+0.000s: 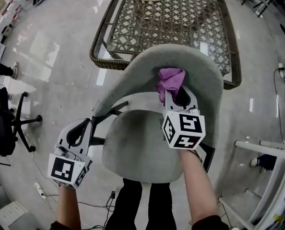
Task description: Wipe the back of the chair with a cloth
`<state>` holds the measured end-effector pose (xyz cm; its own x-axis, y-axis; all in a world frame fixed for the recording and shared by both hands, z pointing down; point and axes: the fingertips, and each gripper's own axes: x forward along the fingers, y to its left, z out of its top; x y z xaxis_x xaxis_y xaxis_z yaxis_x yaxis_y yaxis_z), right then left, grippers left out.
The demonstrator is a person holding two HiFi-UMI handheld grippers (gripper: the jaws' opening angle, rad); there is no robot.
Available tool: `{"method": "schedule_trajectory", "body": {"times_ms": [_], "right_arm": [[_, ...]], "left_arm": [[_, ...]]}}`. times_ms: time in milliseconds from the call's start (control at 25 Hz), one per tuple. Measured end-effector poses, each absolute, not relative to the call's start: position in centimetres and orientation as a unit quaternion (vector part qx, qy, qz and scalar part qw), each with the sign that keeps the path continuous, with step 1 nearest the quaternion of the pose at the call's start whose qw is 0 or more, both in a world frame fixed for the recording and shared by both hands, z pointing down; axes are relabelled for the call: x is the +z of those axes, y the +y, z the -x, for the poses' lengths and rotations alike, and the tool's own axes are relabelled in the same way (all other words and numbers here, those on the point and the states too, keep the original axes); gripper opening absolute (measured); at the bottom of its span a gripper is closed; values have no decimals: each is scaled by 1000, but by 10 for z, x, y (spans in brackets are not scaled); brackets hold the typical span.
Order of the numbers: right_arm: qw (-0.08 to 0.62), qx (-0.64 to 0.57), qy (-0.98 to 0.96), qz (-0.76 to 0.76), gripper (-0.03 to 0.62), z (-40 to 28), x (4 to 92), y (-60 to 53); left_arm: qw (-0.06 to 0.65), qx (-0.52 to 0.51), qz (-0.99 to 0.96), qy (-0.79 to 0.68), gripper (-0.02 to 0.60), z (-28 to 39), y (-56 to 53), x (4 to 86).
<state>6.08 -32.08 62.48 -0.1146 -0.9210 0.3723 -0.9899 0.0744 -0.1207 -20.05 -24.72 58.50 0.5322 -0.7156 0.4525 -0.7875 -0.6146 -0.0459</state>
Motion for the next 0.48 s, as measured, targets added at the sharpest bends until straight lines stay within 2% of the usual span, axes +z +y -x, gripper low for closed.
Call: {"method": "schedule_trajectory", "body": {"times_ms": [280, 480], "right_arm": [[82, 172, -661, -726, 94, -139, 619, -287], [72, 153, -641, -749, 94, -169, 608, -261]], "left_arm": [[67, 220, -890, -394, 9, 153, -240, 585], [58, 222, -900, -370, 9, 130, -231, 586]]}}
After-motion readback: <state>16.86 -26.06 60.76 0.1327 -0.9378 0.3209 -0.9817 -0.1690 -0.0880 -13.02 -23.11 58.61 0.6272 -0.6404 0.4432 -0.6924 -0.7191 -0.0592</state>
